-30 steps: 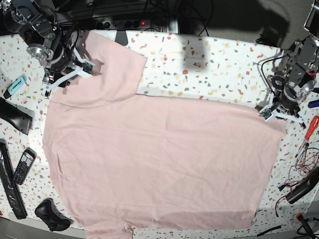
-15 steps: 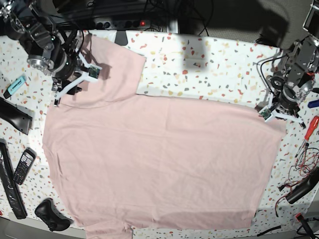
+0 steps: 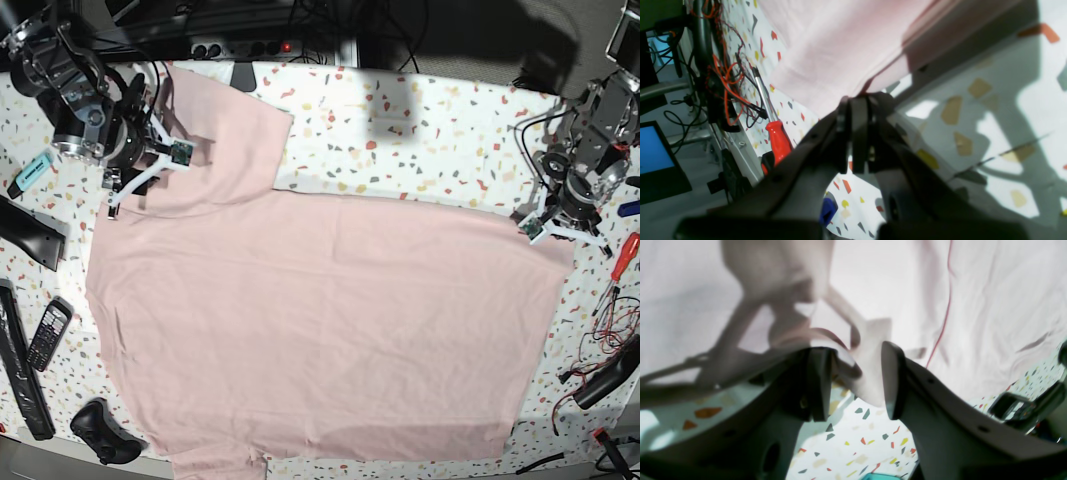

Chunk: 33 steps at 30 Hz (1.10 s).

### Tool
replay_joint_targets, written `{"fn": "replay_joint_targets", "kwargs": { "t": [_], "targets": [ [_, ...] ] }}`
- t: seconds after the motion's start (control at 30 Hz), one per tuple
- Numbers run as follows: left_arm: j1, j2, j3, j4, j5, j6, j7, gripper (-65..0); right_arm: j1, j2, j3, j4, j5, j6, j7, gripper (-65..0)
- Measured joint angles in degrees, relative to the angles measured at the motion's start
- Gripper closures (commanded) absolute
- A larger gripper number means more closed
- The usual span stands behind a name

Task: Fold the T-shirt properly
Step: 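Grasp the shirt edge with the right gripper near the sleeve, left at the hem corner, then lift and fold the grasped shirt edge over toward the shirt's middle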

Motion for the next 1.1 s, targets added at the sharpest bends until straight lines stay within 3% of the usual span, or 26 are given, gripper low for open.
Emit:
{"fn": "replay_joint_targets", "kwargs": {
  "t": [0.1,0.27,0.47,0.53,0.63,0.7,0.8,1.1],
  "targets": [
    [0.0,0.0,0.0,0.0,0.0,0.0,0.0,0.0,0.0,-0.1,-0.8,-0.8,0.2,0.2,0.2,-19.8],
    [0.0,0.0,0.0,0.0,0.0,0.0,0.0,0.0,0.0,-0.2,-1.3,-0.8,0.7,0.7,-2.9,0.0],
    [0.0,0.0,0.0,0.0,0.0,0.0,0.0,0.0,0.0,1.0,-1.5,-0.2,1.0,0.8,-3.7,0.0],
    [0.1,0.0,0.0,0.0,0.0,0.0,0.0,0.0,-0.2,2.2,-1.6,1.1,1.7,-0.7,-4.7,0.0],
    [0.5,-0.4,0.0,0.7,-0.5,0.1,0.3,0.0,-0.5,5.9,-1.2,3.0,7.5,-2.5,-11.3,0.0],
    [1.7,-1.8,0.0,3.2,-2.3,-0.5,1.3,0.0,-0.8,8.1,0.2,4.1,11.9,-2.5,-12.5,0.0],
    [4.8,-3.6,-0.2,8.2,-2.7,-0.8,4.3,0.0,-2.3,8.4,2.8,5.0,14.1,-2.5,-13.0,0.0],
    [17.9,-4.8,-16.4,18.2,-10.5,-3.3,3.4,0.0,-19.7,8.2,16.3,13.4,15.5,-3.0,-12.4,0.0]
  ]
}}
